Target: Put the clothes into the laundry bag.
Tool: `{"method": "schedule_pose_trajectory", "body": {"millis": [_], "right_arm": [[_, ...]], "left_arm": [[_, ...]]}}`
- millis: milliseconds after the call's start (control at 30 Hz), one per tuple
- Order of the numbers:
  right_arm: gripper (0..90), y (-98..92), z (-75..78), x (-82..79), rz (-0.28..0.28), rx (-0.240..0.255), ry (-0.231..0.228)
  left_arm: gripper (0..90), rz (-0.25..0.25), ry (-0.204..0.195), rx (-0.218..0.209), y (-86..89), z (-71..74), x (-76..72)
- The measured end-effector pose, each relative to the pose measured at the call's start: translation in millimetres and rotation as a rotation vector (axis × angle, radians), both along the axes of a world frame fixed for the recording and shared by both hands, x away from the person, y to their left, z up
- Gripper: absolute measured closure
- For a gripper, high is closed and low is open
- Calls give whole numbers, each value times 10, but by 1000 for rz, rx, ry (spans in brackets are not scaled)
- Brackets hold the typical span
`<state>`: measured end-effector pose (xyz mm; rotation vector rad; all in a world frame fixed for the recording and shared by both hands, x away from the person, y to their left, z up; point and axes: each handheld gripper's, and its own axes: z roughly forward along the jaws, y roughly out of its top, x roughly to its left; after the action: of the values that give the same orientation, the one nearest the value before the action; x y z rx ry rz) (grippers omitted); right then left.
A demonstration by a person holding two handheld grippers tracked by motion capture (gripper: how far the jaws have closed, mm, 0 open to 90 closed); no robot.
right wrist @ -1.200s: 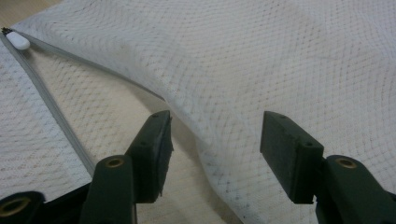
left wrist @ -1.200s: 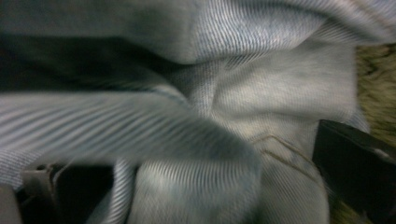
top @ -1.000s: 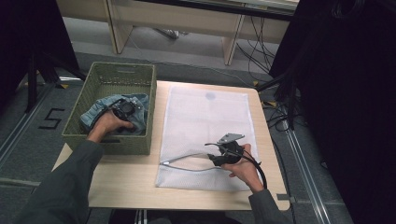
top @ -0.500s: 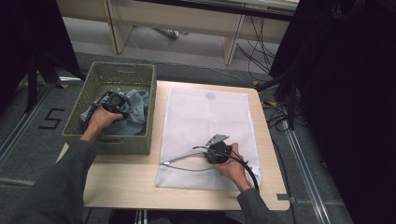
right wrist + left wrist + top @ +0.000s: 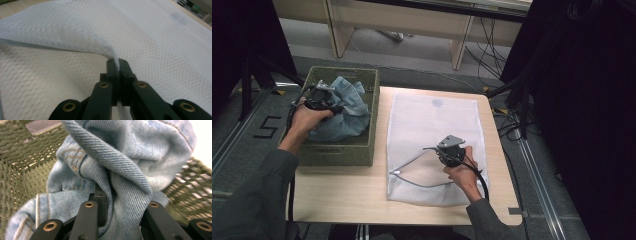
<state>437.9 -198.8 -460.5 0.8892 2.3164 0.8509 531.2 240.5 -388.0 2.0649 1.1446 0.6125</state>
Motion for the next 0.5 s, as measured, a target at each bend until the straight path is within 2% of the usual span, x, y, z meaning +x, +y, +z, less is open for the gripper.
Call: {"method": "schedule_pose_trajectory", "body": {"millis": [33,67,100,167,233,333,367,400,433,467,500], "right_arm": [[899,12,11,-26,-35,26,6],[899,-3,25,-1,-4,16,-17],[899,3,38,-29,-34,32,2],[899,-22,55,-4,-4,23,-17],[899,-31,65,-11,-19,34,-11],[899,-42,66,5,-3,35,-19],[899,-41,67,4,-5,40,-16],[899,-42,69,5,-4,40,-18],[899,-31,70,-16,-33,56,-10],[899,-40,72,-2,-21,50,-28],[899,-49,91,-1,-15,49,-19]], "left_arm": [[739,-3,-4,5,8,58,-19],[740,-1,-12,2,15,115,-39],[741,-16,-27,18,35,179,-49],[743,-25,-39,14,56,295,-92],[744,-55,-46,21,61,413,-137],[746,-64,-64,-27,3,580,-244],[747,-83,-77,-10,5,651,-269],[748,-82,-83,-27,-19,705,-302],[748,-85,-87,-33,-33,762,-333],[749,-98,-96,-24,-33,818,-360],[750,-94,-102,-38,-48,859,-388]]}}
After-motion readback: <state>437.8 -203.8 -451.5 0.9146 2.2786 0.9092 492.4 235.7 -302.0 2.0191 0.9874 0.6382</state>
